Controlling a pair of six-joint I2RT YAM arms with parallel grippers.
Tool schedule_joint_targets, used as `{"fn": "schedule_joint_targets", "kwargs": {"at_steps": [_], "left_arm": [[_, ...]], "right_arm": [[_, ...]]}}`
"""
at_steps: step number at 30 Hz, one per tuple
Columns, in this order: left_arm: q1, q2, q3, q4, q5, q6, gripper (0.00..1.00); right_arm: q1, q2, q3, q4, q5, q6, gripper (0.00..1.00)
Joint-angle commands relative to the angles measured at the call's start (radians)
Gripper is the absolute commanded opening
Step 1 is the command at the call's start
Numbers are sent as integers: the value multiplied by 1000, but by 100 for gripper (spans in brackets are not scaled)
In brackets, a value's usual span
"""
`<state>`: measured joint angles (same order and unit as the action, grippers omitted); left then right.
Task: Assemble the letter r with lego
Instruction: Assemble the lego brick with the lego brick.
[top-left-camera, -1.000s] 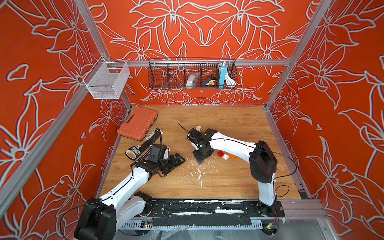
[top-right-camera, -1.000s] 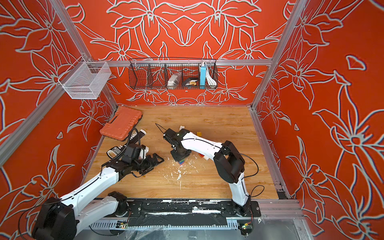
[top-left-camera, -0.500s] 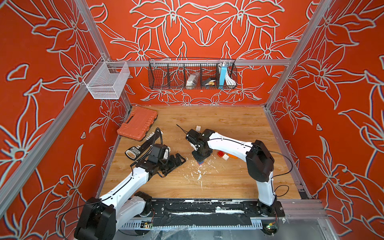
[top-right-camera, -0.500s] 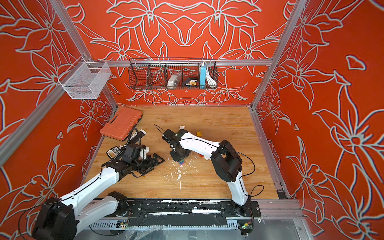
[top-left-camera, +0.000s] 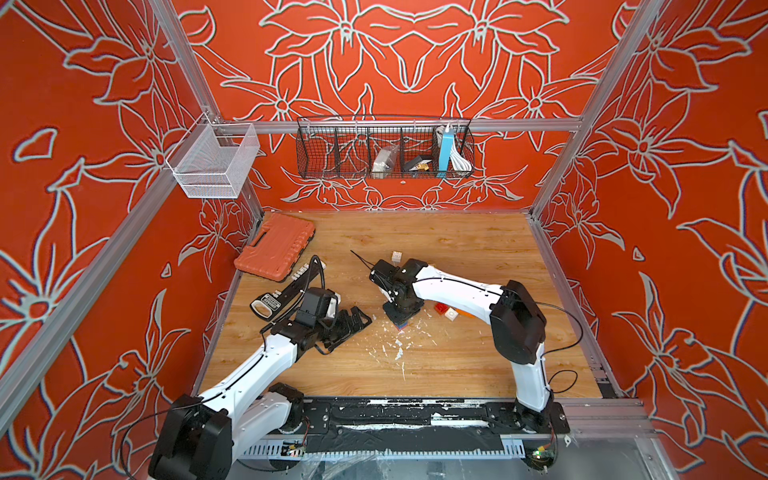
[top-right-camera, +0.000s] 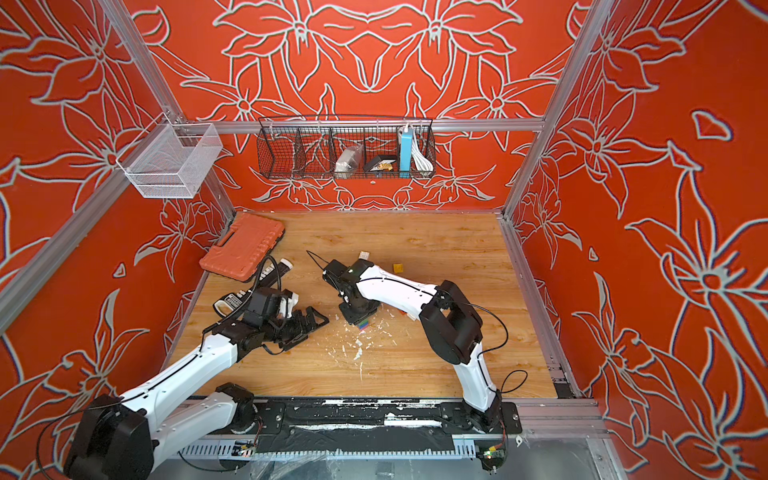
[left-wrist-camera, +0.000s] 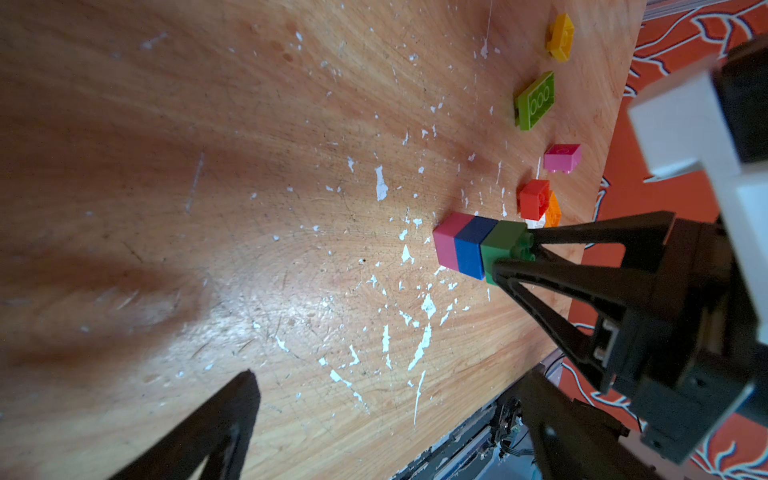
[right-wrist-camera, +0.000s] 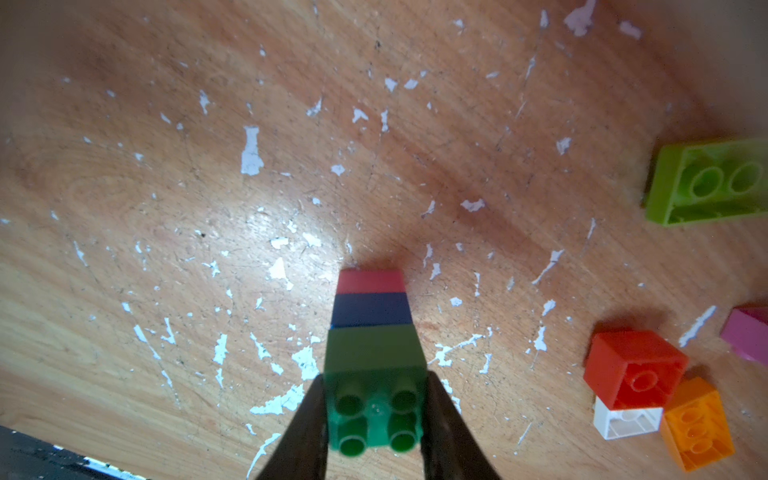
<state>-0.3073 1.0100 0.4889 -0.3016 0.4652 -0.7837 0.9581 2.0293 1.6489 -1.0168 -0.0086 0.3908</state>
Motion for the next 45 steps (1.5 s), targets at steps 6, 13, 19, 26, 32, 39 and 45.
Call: {"fn": "schedule_joint_targets", "kwargs": {"at_steps": [6, 13, 19, 26, 32, 39, 45], "left_arm": [[10, -11, 1, -10, -6, 11, 99], [19, -54, -10, -16, -11, 10, 99], [22, -63, -14, -16, -17, 8, 99], [32, -156, -11, -58, -67, -6, 99], [40, -200, 11, -91, -73, 18, 99], [40, -192, 32, -116, -66, 47, 99], [42, -183, 38, -119, -53, 51, 99]], "right_arm": [[26, 107, -21, -92, 35, 55, 0], [34, 135, -51, -89, -7, 78, 0], [39, 175, -96, -78, -45, 93, 0], [23, 24, -62, -55, 66, 44, 0], [-11, -3, 77, -79, 92, -21, 0], [-10, 91, 168, -102, 69, -65, 0], [-11, 129, 193, -80, 23, -68, 0]]}}
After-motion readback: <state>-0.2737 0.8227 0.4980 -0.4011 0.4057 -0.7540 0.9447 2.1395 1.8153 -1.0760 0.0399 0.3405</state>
